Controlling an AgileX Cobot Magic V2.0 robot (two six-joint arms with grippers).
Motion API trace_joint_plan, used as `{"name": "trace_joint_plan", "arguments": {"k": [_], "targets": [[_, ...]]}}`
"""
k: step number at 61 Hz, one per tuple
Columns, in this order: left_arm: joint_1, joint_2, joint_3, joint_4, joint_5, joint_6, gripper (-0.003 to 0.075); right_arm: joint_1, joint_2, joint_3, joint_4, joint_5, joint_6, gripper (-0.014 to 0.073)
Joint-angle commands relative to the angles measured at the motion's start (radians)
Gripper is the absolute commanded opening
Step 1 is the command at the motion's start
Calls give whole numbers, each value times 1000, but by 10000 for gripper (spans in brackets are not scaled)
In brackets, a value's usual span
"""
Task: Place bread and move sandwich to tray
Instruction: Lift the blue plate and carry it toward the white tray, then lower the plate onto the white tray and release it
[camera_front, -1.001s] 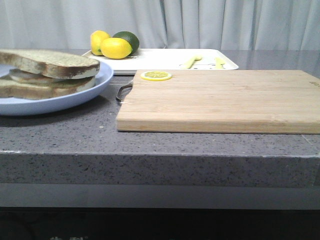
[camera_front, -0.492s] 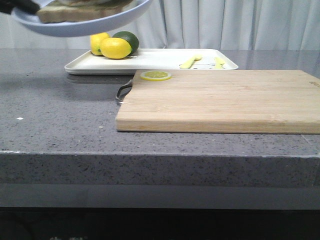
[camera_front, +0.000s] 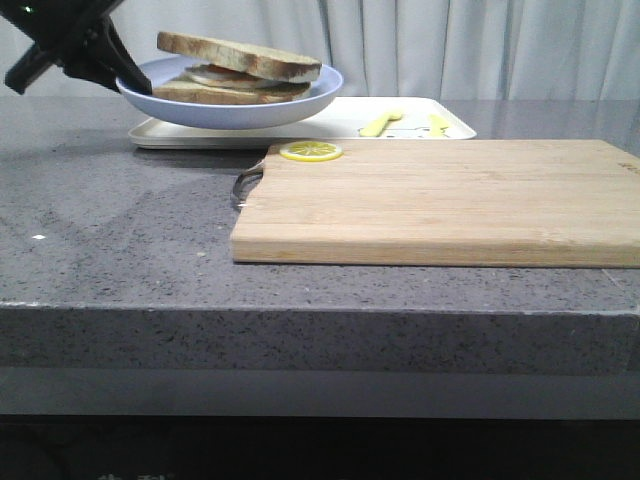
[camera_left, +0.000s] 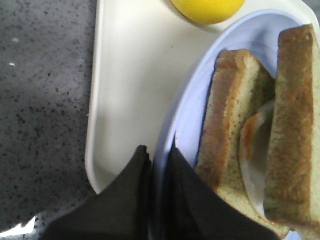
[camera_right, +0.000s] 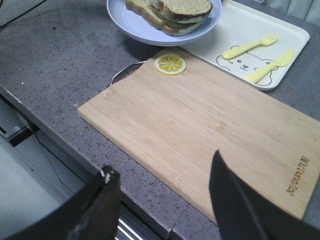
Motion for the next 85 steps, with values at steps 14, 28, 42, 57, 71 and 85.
{"name": "trace_joint_plan", "arguments": {"k": [14, 28, 42, 57, 71, 85], "targets": [[-6, -52, -58, -81, -51, -45, 294, -3, -1, -27, -1, -65, -3, 422], [-1, -78, -58, -43, -47, -33, 392, -3, -1, -27, -1, -65, -3, 422], [-5, -223, -54, 234, -25, -33, 392, -3, -1, -27, -1, -65, -3, 422], [-89, -473, 94, 452, -80, 13, 392, -3, -1, -27, -1, -65, -3, 422], [-259, -717, 354, 610, -198, 15, 392, -3, -1, -27, -1, -65, -3, 422], [-408, -969, 650, 664, -298, 15, 392, -3, -1, -27, -1, -65, -3, 422]]}}
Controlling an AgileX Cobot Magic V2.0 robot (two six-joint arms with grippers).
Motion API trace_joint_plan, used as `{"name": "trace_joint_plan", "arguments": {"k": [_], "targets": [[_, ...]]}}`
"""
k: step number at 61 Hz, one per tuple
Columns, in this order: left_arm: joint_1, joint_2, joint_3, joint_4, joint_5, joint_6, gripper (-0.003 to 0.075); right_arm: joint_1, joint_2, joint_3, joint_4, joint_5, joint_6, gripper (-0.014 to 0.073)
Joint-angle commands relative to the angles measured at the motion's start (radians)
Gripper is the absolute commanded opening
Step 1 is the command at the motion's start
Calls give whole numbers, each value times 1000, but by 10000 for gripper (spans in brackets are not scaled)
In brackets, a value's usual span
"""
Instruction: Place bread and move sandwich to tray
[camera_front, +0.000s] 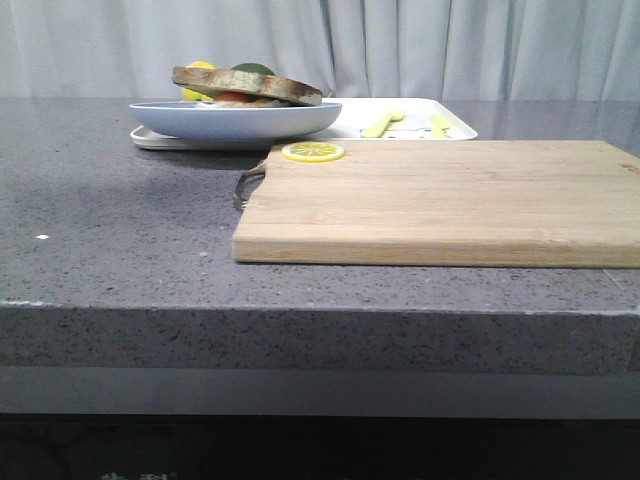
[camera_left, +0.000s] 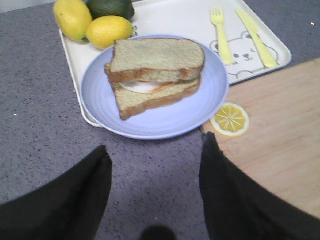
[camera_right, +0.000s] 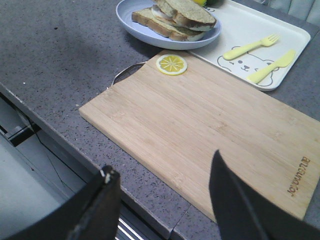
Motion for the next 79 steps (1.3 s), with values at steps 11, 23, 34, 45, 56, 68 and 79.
{"name": "trace_joint_plan", "arguments": {"k": [11, 23, 34, 45, 56, 68, 79], "targets": [[-78, -292, 300, 10, -170, 0, 391, -3, -1, -27, -1, -65, -3, 422], [-78, -463, 493, 14, -172, 0, 391, -3, -1, -27, -1, -65, -3, 422], [-78, -603, 595, 14, -172, 0, 391, -3, -1, -27, -1, -63, -3, 422], [-78, -698, 625, 14, -170, 0, 391, -3, -1, -27, 0, -55, -3, 422], [-78, -712, 625, 12, -170, 0, 391, -3, -1, -27, 0, -54, -3, 422], [-78, -712, 625, 6, -170, 0, 333, -3, -1, -27, 0, -52, -3, 330], [-78, -712, 625, 6, -170, 0, 123, -3, -1, -27, 0, -35, -3, 64]]}}
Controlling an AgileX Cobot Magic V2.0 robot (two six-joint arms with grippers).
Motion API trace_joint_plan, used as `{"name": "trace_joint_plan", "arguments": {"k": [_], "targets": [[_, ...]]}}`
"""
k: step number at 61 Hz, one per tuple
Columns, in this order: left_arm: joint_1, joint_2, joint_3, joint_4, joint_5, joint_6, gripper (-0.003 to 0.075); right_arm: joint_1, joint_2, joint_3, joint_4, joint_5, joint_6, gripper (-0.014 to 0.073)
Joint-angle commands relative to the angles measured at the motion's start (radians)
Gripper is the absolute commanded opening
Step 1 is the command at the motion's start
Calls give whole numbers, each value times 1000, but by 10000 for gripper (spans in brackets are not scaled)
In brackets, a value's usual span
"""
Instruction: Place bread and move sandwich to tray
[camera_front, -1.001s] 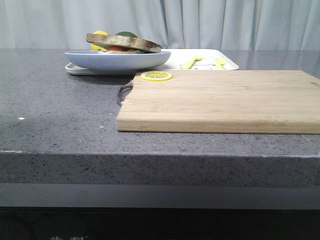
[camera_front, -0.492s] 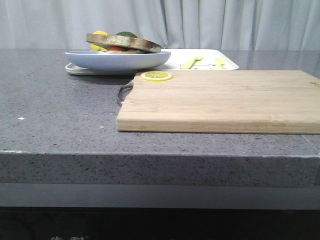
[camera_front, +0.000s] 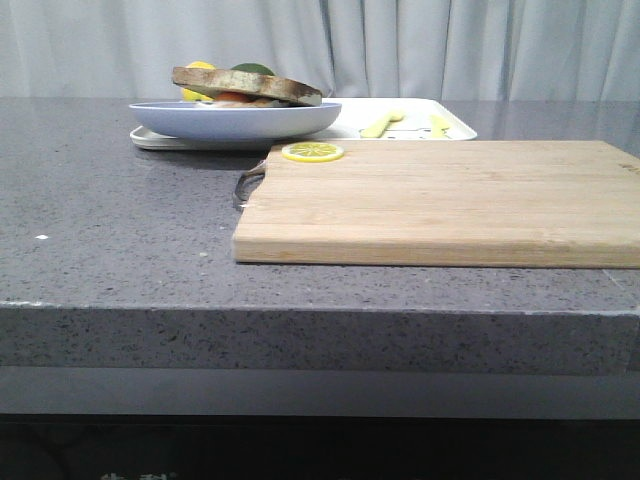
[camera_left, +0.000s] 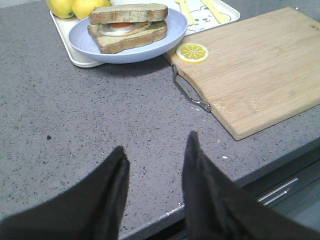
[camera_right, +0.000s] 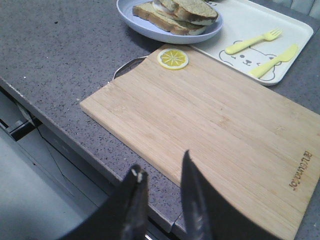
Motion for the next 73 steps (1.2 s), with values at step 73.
{"name": "trace_joint_plan", "arguments": {"k": [73], "targets": [[394, -536, 387, 3, -310, 0, -18, -3, -1, -27, 0, -54, -3, -68]]}}
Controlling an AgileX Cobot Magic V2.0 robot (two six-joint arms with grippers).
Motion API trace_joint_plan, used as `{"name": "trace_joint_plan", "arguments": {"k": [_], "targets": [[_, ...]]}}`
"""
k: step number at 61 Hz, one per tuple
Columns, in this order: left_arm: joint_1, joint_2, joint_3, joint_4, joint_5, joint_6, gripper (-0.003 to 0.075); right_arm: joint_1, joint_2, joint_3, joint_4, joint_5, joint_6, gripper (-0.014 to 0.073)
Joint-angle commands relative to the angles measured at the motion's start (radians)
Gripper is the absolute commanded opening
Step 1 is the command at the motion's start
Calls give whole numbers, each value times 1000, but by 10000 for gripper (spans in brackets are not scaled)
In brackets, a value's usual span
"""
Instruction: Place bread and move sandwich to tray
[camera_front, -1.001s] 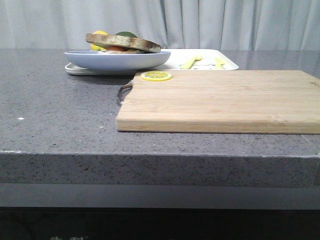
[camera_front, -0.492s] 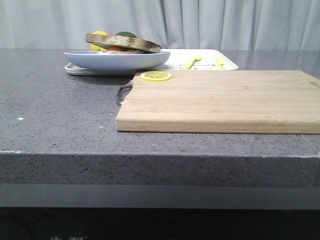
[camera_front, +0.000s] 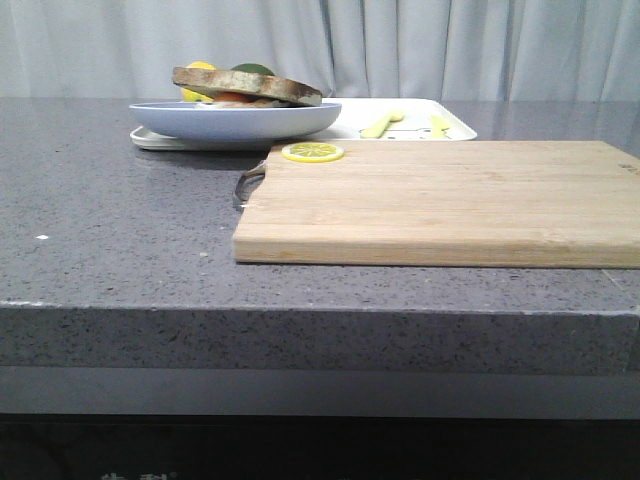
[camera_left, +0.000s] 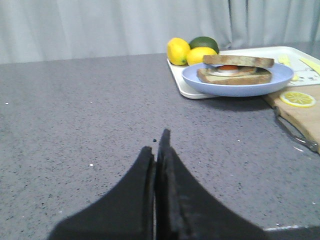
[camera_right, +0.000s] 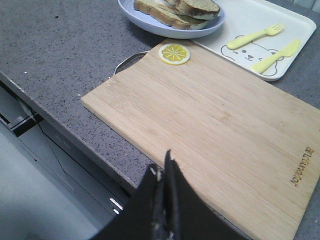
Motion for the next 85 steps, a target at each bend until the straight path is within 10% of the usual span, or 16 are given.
{"name": "trace_joint_plan", "arguments": {"k": [1, 39, 85], "targets": [[39, -41, 66, -17, -168, 0, -18, -3, -1, -27, 0, -65, -3, -68], [70, -68, 370, 73, -503, -185, -18, -3, -1, -27, 0, -65, -3, -68], [-12, -68, 370, 73, -515, -185, -18, -3, -1, -27, 0, -65, -3, -68]]}}
